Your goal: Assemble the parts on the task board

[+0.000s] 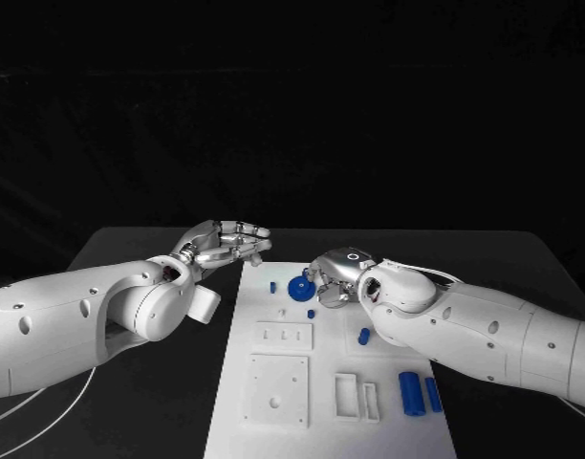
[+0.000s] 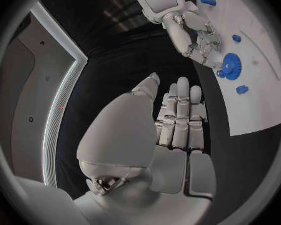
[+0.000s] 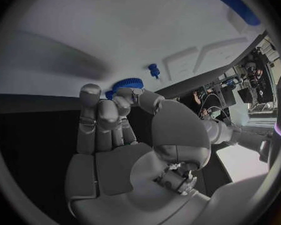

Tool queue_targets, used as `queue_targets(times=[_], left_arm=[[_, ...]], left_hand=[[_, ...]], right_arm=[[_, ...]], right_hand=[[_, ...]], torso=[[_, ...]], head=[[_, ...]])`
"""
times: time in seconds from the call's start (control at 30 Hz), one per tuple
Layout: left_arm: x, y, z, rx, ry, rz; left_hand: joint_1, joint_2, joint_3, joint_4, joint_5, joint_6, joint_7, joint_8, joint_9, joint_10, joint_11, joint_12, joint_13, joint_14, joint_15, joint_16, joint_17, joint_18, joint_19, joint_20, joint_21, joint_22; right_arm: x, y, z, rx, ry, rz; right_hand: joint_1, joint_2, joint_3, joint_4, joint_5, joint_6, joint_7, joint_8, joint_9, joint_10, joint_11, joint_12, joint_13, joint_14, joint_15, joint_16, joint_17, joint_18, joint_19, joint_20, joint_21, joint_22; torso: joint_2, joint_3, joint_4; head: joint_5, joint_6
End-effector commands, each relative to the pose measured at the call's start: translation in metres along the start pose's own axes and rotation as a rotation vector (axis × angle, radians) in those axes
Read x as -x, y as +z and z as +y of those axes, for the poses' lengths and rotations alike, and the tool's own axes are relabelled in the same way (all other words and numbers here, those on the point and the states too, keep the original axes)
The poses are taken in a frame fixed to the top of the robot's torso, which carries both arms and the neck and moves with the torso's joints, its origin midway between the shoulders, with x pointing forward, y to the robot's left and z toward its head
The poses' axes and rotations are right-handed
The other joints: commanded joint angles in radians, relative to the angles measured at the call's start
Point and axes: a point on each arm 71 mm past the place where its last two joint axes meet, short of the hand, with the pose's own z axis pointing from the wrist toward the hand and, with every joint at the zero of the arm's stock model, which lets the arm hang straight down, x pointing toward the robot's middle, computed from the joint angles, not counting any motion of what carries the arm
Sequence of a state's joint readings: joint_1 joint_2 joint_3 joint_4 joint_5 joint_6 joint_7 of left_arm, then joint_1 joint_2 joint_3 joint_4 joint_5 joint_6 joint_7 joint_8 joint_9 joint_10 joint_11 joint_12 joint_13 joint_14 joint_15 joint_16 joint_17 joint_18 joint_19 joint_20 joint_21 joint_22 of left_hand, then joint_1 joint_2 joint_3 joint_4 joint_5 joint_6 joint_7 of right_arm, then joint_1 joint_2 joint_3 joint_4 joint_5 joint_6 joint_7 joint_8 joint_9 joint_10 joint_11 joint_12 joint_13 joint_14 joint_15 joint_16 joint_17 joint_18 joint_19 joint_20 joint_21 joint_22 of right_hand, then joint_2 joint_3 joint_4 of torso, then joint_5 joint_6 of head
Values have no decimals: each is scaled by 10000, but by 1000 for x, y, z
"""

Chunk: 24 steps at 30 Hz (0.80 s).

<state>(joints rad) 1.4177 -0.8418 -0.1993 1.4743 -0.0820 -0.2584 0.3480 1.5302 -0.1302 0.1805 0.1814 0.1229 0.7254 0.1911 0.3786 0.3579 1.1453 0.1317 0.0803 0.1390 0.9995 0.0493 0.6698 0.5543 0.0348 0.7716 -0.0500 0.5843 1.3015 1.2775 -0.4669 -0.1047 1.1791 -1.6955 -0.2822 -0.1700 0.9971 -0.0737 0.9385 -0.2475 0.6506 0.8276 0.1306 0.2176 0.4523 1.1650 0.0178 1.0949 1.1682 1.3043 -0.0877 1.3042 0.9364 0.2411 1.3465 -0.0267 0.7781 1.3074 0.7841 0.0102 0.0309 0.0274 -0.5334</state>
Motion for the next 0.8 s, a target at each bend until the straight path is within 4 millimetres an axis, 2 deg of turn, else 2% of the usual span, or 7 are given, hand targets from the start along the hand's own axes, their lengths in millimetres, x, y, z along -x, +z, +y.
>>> queue_targets(times=[0.03,0.3,0.37,0.5,0.7,0.73,0.8], left_arm=[[0,0,-2,-108,-30,106],[0,0,-2,-117,-25,96],[1,0,-2,-122,-20,82],[3,0,-2,-136,-11,41],[7,-1,-2,-145,-10,12],[7,-2,-2,-143,-12,14],[7,-2,-1,-141,-15,20]], left_hand=[[4,-37,-1,34,-66,-50,140,-58,-13,11,61,-66,13,-47,-32,68,-11,185,1,-27,63,-12],[6,-40,-3,33,-69,-50,139,-57,-13,12,61,-68,15,-47,-32,69,-13,185,0,-27,64,-13],[3,-39,-3,35,-70,-49,139,-57,-13,12,62,-68,16,-47,-32,70,-13,184,0,-26,65,-14],[1,-40,-5,36,-72,-47,139,-55,-13,15,61,-68,17,-48,-32,70,-14,184,0,-26,65,-14],[-8,-46,-14,41,-84,-35,136,-47,-10,59,45,-49,33,-47,-32,75,-18,182,-3,-25,68,-17],[-10,-48,-15,42,-86,-33,135,-45,-10,67,41,-46,36,-48,-32,75,-19,182,-3,-25,69,-17],[-20,-46,-21,51,-95,-25,132,-39,-8,105,26,-32,49,-46,-33,79,-23,181,-3,-26,73,-19]], right_arm=[[0,-2,-2,-65,-16,-39],[10,-11,-16,-193,466,-1426],[13,-16,-22,-218,840,-1696],[21,-28,-42,-287,2122,-1837],[40,-47,-79,-475,3765,-1911],[42,-51,-86,-496,3960,-1834],[45,-58,-97,-456,4230,-1755]], right_hand=[[-96,-4,80,6,-50,-21,-18,46,2,-2,-29,44,-10,34,-68,-38,15,207,90,-17,50,175],[-115,-197,215,10,-209,14,-1,96,6,29,-14,64,-26,51,-58,-34,41,207,150,-61,61,155],[-69,-386,67,63,-648,13,-5,125,12,51,0,77,-37,68,-52,-36,53,207,209,-98,68,139],[-436,-1046,-1324,-1,-2259,20,99,191,61,53,86,121,-25,96,34,-22,73,207,292,-136,123,151],[-605,-1329,-2230,-212,-3007,41,184,240,99,-7,170,140,-7,75,114,-27,87,207,238,-153,114,160],[-536,-1225,-2704,-407,-3536,44,224,265,125,-84,216,150,12,42,154,-35,97,207,164,-192,83,157],[-388,-1110,-3372,-456,-3851,105,226,325,163,-171,206,176,32,-6,128,-52,113,207,37,-209,28,153]], torso=[[-3,8,-3],[-14,23,-24],[-22,24,-37],[-29,36,-47],[-56,88,-158],[-66,101,-189],[-78,120,-229]], head=[[14,-17],[-10,32],[1,57],[0,114],[11,210],[16,228],[-9,243]])
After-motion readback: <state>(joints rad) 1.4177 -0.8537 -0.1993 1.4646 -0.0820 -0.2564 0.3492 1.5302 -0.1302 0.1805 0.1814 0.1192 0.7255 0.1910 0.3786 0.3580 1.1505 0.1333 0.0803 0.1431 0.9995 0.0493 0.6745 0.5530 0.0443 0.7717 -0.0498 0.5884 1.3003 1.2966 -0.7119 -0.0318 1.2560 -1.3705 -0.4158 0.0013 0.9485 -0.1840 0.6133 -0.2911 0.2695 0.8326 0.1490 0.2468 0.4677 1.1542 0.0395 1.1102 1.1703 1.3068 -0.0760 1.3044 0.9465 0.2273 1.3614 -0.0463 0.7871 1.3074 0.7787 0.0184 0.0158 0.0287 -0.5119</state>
